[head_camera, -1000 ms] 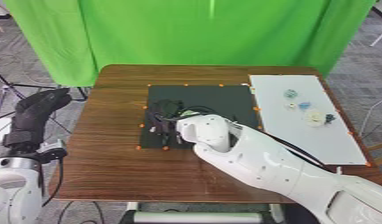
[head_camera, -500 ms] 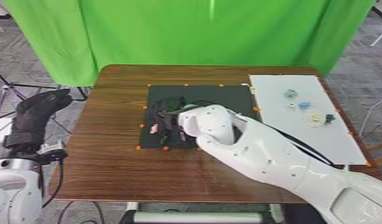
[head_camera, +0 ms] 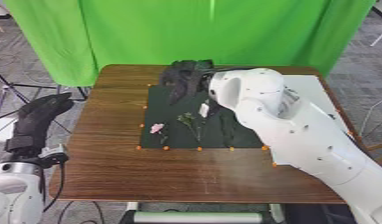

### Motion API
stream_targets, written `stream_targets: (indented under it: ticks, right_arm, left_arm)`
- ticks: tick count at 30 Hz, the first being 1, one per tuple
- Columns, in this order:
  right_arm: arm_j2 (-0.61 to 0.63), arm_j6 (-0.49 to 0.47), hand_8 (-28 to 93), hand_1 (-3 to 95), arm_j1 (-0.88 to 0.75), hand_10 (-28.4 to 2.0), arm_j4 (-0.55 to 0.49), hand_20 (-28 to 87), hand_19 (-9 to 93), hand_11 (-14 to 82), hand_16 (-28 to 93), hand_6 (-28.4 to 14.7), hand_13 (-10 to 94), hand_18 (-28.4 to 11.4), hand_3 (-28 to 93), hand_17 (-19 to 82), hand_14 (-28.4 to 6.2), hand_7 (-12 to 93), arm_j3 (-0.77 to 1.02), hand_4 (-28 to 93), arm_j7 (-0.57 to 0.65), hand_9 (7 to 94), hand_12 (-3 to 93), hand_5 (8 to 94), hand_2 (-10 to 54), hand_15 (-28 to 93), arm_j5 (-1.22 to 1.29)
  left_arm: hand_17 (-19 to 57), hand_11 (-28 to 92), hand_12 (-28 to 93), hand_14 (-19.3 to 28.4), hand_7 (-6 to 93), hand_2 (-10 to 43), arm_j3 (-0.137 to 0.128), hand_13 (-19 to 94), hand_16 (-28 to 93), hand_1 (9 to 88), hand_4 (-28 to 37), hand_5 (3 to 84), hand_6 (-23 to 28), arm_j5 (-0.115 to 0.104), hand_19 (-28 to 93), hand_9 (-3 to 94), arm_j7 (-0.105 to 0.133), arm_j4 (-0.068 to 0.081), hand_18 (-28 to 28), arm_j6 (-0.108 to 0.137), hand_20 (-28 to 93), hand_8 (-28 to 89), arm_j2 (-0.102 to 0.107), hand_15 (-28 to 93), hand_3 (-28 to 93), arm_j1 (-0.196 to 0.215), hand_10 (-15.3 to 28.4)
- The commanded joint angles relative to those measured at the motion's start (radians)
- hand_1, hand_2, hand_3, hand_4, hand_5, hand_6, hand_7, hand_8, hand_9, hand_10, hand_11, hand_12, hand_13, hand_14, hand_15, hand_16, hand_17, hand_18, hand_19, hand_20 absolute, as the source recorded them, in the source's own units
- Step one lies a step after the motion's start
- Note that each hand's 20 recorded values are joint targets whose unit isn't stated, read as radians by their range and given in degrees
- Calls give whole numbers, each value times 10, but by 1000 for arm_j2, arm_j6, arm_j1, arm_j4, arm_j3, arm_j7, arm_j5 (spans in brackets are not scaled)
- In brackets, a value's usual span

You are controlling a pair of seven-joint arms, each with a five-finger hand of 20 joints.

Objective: Arrange flowers

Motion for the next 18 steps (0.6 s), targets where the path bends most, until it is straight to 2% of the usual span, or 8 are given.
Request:
stream_targets:
  ticks: [1,3,7,11,13,16,18]
  right_arm:
    - [310,196,-39,283,-255,-179,-46,492,930,68,309,-6,778,-156,639,519,-48,147,317,-160,126,486,265,439,-95,621,25]
    - [356,267,-38,266,-356,-182,-65,491,931,67,310,-4,778,-160,621,518,-52,131,398,-162,157,484,265,429,-95,621,17]
    - [392,264,-34,196,-583,-192,-95,491,932,64,309,-4,775,-170,592,512,-65,97,624,-147,198,476,261,402,-95,622,43]
    - [394,266,-26,149,-756,-204,-95,489,930,61,307,-13,770,-185,578,504,-80,69,770,-132,248,464,256,384,-95,618,47]
    - [393,256,-23,145,-794,-205,-79,487,930,61,306,-14,769,-187,577,503,-82,65,786,-128,260,463,254,383,-95,618,45]
    - [378,228,-22,149,-822,-206,-52,485,931,60,305,-15,768,-189,573,503,-85,63,795,-125,277,460,253,383,-95,619,43]
    - [370,220,-21,153,-838,-206,-42,483,931,60,304,-15,768,-189,573,502,-84,62,803,-123,288,457,252,381,-95,620,45]
  left_arm:
    - [62,270,152,163,221,-66,-6,385,29,328,-136,475,32,8,88,475,-9,-3,110,-19,152,-92,-25,177,635,22,130]
    - [63,269,152,163,222,-65,7,387,30,329,-137,474,33,7,86,475,-18,2,109,-25,152,-92,-28,178,635,9,130]
    - [62,268,152,163,223,-63,5,387,29,331,-139,475,32,23,85,476,-40,9,111,-66,152,-92,-27,180,631,-4,130]
    - [57,267,152,163,224,-60,-4,386,30,332,-139,474,31,21,88,476,-44,7,116,-67,152,-92,-29,178,630,1,129]
    - [56,267,153,163,224,-60,-13,386,30,331,-139,474,32,20,89,476,-49,-1,117,-60,151,-92,-33,178,630,16,129]
    - [55,267,153,164,222,-56,-18,385,31,330,-140,474,32,17,90,476,-56,-3,117,-71,151,-92,-39,177,629,25,128]
    - [54,267,153,164,222,-55,-9,385,31,329,-141,473,32,20,89,476,-59,5,117,-82,150,-92,-40,177,629,11,128]
